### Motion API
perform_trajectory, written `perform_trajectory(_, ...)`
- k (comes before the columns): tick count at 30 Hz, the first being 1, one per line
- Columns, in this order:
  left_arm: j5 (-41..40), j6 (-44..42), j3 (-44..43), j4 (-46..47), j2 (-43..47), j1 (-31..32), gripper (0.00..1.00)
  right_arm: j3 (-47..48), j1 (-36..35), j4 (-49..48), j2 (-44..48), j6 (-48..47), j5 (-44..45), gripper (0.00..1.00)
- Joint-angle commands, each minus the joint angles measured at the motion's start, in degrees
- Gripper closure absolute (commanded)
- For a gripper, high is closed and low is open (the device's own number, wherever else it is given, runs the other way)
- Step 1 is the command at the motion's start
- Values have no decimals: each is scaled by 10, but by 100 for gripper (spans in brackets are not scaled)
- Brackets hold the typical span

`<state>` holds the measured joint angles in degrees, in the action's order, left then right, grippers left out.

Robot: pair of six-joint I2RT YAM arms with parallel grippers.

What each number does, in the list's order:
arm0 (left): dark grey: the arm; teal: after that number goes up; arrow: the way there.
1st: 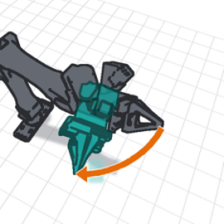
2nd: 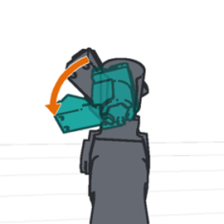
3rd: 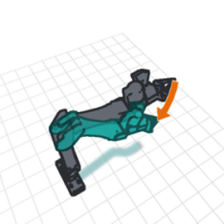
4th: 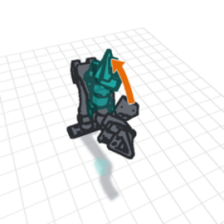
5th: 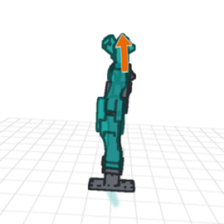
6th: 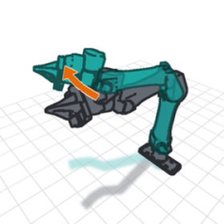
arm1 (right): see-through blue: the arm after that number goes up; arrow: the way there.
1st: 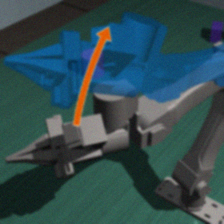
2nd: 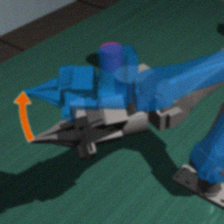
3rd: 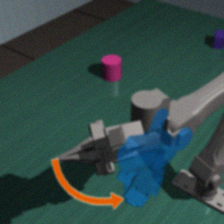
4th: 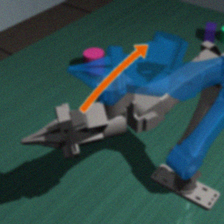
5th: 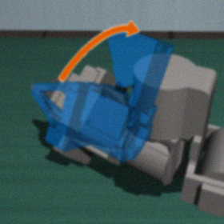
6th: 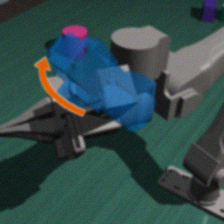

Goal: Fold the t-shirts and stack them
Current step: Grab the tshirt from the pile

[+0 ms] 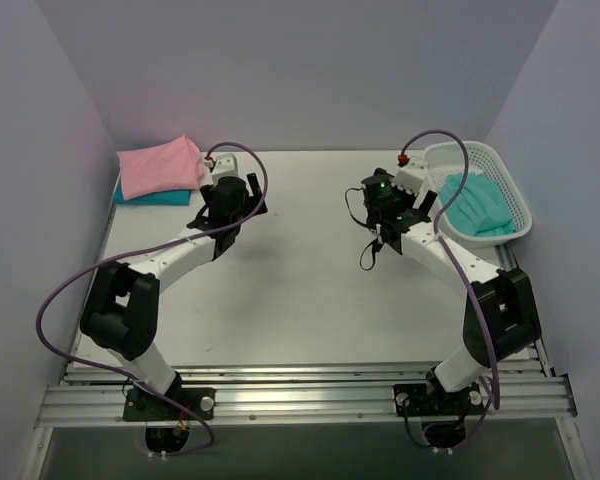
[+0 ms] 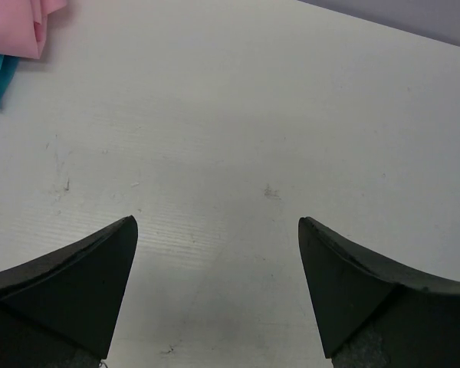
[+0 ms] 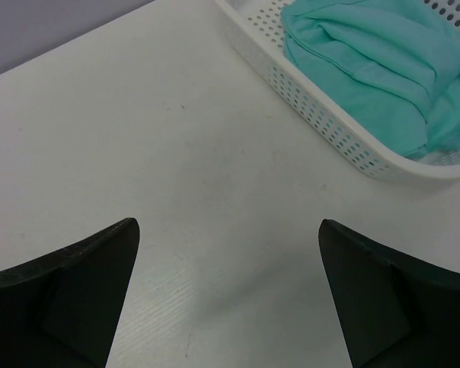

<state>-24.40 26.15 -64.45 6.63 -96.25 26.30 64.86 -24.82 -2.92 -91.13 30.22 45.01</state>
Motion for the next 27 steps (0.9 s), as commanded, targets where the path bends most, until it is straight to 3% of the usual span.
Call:
perform_trajectory(1,27,14,-2,8,26,-4,5,-4,3,22,57,10,29,0)
perform_trajectory(6,38,25,4,14,26,-4,5,26,15,-29,43,-13,5,0)
perform_trajectory(11,58,22,5,4,35,-4,5,151,95,27,-74,5,-40,0)
perform_trajectory(16,47,11,11,0,48,-8,5,147,186,-35,-114,-26,-118,0)
perform_trajectory(21,58,11,16,7,51,-11,5,222,302,20,-207,-5,-211,2)
perform_trajectory(27,64,9,15,15,45,-12,5,251,337,-3,-265,-5,-252,3)
